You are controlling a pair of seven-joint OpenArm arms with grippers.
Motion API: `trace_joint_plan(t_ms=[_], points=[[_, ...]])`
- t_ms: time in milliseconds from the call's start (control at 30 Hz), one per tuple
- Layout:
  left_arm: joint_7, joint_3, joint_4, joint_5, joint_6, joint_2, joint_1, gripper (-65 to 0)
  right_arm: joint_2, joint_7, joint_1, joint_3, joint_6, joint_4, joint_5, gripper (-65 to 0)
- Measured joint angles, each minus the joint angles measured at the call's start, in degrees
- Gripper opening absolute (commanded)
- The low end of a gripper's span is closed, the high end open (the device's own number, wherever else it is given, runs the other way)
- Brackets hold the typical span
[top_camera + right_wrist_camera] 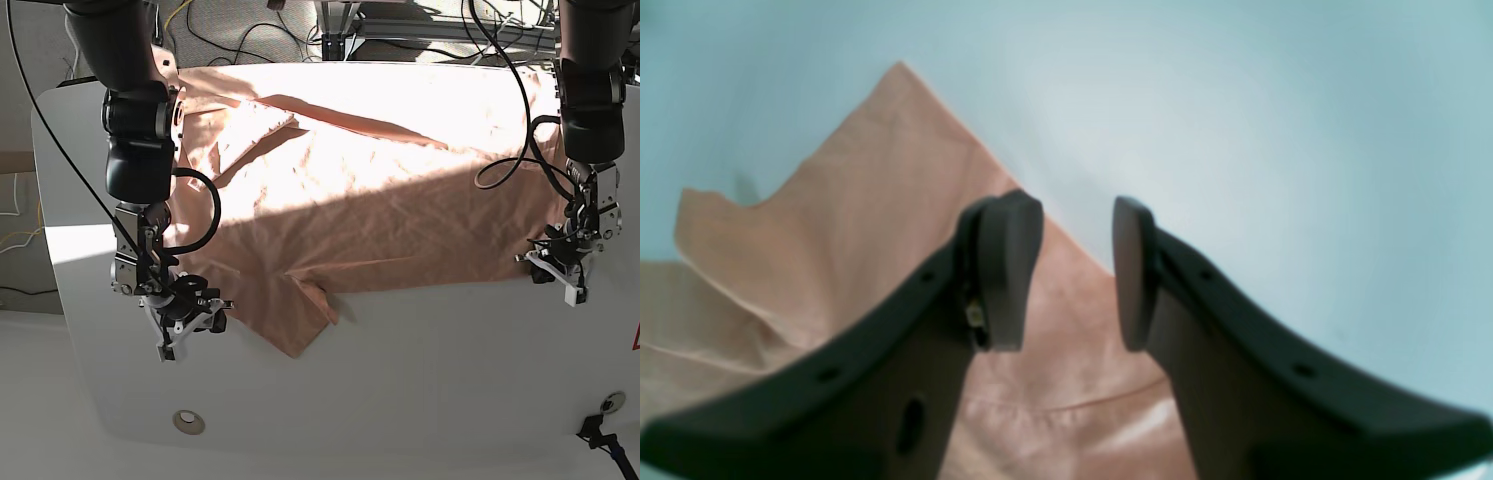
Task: Fold the T-shirt properly
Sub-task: 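Release the shoulders and move both grippers to the shirt's hem corners, then grasp the hem corners and fold the hem over toward the collar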
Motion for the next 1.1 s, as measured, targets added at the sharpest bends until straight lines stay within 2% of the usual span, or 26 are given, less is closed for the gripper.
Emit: trace_joint_plan(t_ms=[133, 233, 467, 733, 800, 867, 933, 1000, 1100], points=[[0.7, 0.0, 5.6, 0.5, 0.2, 0.0, 3.6, -58.3, -0.2, 8.7, 2.0, -2.6, 0.0, -12.5, 0.0, -43.9], [1.1, 0.0, 8.1, 0.9, 0.3, 0.0, 4.7, -58.3, 0.1, 12.3, 2.0, -2.7, 0.0, -16.4, 0.6, -43.9], [1.1, 0.0, 8.3, 0.9, 0.3, 0.0, 4.7, -58.5, -0.1, 14.4, 0.6, -2.7, 0.2, -16.0, 1.3, -43.9], [1.5, 0.0, 8.3, 0.9, 0.1, -0.4, 4.7, -58.5, -2.3, 14.3, 0.6, -2.7, 0.2, -15.9, 1.2, -45.0], [1.5, 0.0, 8.3, 0.9, 0.1, -0.4, 4.7, -58.5, -2.3, 14.3, 0.7, -2.7, 0.2, -15.9, 1.2, -51.3], [1.5, 0.0, 8.3, 0.9, 0.1, -0.4, 4.7, -58.5, -2.4, 14.2, 0.6, -2.7, 0.2, -15.9, 1.0, -64.2], [1.5, 0.0, 8.3, 0.9, 0.1, -0.5, 4.7, -58.9, -2.4, 13.8, 0.5, -2.7, 0.2, -15.9, 0.9, -65.0], [1.5, 0.0, 8.3, 0.9, 0.1, -0.5, 4.7, -65.0, -2.4, 13.8, 0.5, -2.7, 0.2, -15.9, 1.0, -65.0], [1.6, 0.0, 9.0, 0.9, 0.2, -0.6, 5.1, -65.0, -2.5, 13.6, 0.3, -2.7, 0.2, -15.1, -1.4, -65.0]])
